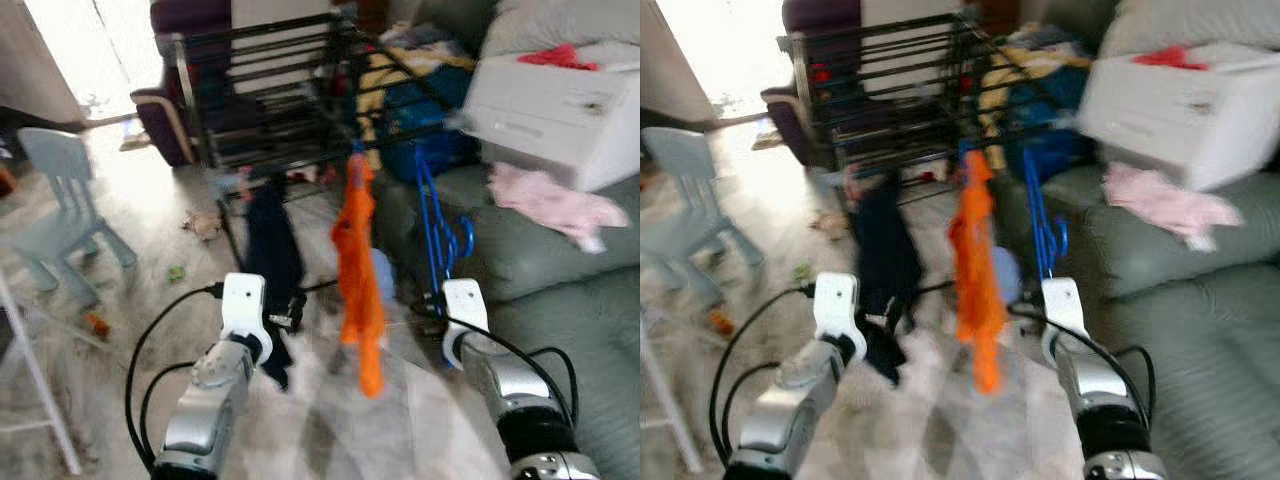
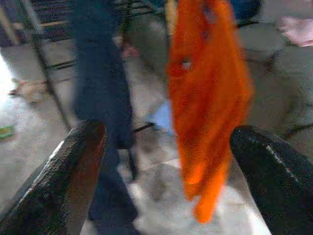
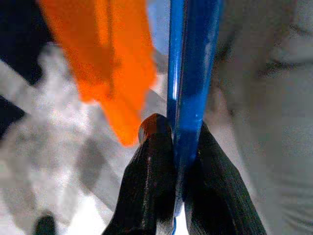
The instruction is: Hang hanger
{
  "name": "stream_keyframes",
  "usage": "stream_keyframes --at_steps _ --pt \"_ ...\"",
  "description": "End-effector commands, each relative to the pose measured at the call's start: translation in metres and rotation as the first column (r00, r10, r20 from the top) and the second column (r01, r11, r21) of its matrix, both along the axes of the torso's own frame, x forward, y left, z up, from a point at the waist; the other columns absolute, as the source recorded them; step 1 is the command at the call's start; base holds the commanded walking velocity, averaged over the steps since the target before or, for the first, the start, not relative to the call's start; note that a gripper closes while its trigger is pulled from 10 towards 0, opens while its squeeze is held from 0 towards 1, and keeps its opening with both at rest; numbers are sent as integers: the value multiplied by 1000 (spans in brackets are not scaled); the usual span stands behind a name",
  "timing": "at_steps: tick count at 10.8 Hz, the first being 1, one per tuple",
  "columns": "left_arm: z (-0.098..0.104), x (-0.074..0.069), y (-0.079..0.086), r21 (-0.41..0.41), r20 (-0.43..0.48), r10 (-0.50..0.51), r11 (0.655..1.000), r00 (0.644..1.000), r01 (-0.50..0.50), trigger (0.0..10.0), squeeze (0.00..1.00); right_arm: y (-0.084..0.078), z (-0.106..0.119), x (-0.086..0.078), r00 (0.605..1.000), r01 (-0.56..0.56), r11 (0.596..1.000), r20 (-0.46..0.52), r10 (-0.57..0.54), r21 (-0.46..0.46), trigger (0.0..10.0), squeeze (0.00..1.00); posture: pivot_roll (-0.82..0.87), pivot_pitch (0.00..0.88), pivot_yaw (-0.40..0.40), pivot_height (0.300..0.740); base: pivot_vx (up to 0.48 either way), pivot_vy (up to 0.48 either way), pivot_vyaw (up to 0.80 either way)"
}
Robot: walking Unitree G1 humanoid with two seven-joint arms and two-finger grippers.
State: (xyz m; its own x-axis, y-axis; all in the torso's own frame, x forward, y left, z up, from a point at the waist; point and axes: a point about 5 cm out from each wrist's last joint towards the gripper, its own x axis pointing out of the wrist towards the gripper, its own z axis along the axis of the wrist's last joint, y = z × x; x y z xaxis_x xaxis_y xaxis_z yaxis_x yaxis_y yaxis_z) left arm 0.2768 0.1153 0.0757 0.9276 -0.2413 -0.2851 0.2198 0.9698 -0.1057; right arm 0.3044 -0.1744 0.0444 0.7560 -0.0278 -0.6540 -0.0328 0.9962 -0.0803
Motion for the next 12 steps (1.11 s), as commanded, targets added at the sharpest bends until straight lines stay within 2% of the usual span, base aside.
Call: stream_keyframes --at_steps 1,4,7,9,10,12 --pt "6 3 9 22 13 31 999 999 -31 10000 0 9 11 8 999 -12 1000 41 11 15 10000 0 -86 7 84 740 394 274 0" --pt "-6 -4 2 55 -36 7 998 999 -5 10000 0 9 5 5 1000 21 1000 10 -22 16 10000 0 -83 0 78 740 440 91 0" --pt "-8 -4 1 53 -54 7 999 998 -4 10000 0 3 5 4 996 68 998 55 -68 -5 10000 0 -80 0 78 740 0 0 0" --pt "-9 -4 0 54 -54 3 999 999 0 10000 0 -9 4 -1 991 112 992 83 -108 -54 10000 0 -84 0 76 740 0 0 0" --pt "-8 -3 -1 50 -50 0 999 999 2 10000 0 -22 6 -2 978 178 978 133 -163 -111 10000 0 -85 0 72 740 0 0 0" --pt "-8 -3 -2 44 -43 3 999 999 -1 10000 0 -50 15 -7 921 329 921 284 -266 -206 10000 0 -85 0 65 740 0 0 0"
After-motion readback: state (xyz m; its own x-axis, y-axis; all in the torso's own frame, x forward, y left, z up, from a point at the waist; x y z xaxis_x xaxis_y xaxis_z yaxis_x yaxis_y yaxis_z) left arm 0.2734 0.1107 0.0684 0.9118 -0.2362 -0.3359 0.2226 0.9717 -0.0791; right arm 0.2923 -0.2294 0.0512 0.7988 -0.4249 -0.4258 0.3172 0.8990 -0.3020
